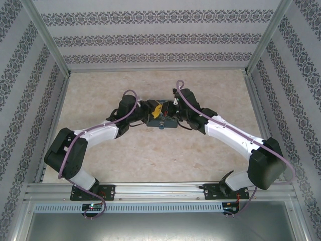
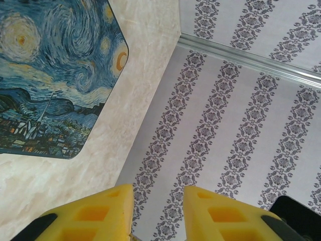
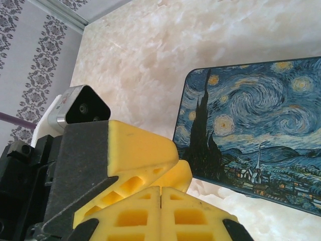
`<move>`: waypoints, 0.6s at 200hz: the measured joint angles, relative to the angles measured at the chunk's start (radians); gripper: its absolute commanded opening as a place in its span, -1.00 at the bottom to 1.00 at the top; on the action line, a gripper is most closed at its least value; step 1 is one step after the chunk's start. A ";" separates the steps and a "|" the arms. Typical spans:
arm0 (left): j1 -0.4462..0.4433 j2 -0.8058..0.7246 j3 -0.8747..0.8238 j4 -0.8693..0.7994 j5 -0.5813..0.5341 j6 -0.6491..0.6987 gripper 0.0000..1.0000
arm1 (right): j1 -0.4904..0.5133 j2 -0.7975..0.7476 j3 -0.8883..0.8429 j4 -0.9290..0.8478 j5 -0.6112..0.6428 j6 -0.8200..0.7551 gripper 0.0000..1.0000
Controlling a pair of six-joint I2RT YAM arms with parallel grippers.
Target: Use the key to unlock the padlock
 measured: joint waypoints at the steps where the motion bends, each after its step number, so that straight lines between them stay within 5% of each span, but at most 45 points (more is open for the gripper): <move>1: 0.000 0.000 0.000 0.000 0.000 0.000 -0.38 | 0.000 0.000 0.000 0.000 0.000 0.000 -1.00; 44: 0.000 0.000 0.000 -0.001 0.000 0.001 -0.48 | 0.000 0.000 0.000 0.000 -0.003 0.001 -1.00; 120: 0.000 -0.002 0.006 0.000 -0.004 0.016 -1.00 | 0.000 0.002 -0.002 -0.008 -0.007 0.003 -1.00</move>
